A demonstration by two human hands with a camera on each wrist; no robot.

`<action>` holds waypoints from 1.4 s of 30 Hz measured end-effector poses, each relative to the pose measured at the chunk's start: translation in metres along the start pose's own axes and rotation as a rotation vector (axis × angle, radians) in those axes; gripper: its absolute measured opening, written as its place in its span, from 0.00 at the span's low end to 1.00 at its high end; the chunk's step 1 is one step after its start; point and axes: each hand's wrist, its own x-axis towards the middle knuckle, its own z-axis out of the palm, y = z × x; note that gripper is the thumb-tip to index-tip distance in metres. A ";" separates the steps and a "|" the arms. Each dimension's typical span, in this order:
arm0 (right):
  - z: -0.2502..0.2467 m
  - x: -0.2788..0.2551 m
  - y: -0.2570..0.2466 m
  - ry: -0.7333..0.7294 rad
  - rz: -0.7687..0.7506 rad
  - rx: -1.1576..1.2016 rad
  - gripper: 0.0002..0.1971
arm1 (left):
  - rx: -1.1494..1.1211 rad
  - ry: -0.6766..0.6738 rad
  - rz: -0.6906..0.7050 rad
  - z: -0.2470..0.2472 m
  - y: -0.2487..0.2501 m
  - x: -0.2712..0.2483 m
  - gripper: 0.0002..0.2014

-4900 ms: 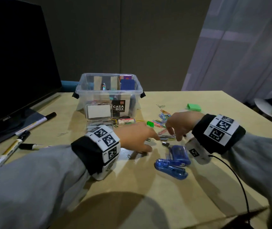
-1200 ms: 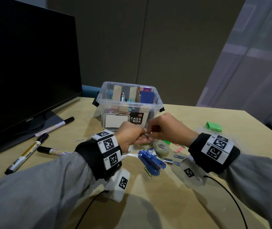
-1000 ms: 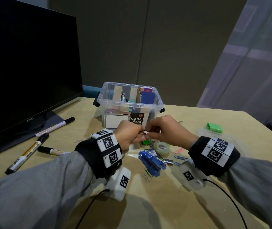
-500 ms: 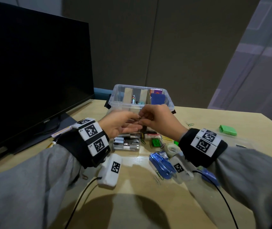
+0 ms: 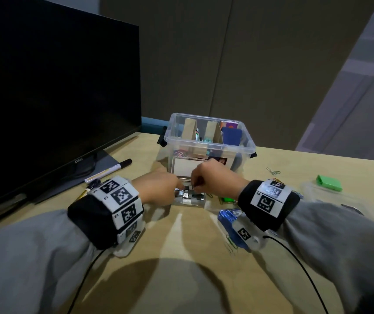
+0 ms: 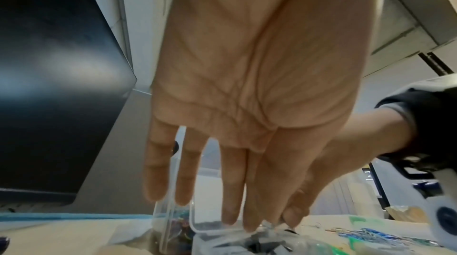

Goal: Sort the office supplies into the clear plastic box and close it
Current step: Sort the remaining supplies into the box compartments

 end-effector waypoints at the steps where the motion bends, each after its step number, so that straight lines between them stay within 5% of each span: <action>1: 0.000 0.001 -0.001 -0.002 0.005 0.000 0.05 | 0.046 -0.026 0.012 0.002 -0.001 0.000 0.22; 12: 0.006 0.007 -0.010 -0.109 -0.025 -0.029 0.08 | 0.233 -0.088 0.040 0.014 -0.009 0.003 0.20; 24: -0.006 -0.004 0.005 -0.025 -0.006 0.053 0.08 | 0.195 -0.045 0.037 0.009 0.000 -0.002 0.17; 30: -0.033 -0.031 0.022 0.029 0.040 -0.010 0.05 | 0.070 0.247 0.013 0.003 0.013 0.001 0.13; 37: -0.041 -0.084 0.052 -0.286 0.297 -0.216 0.13 | -0.108 0.600 0.257 -0.019 0.059 0.009 0.19; 42: -0.032 -0.111 0.066 -0.424 0.365 -0.258 0.14 | 0.019 0.451 0.162 -0.024 0.076 0.023 0.35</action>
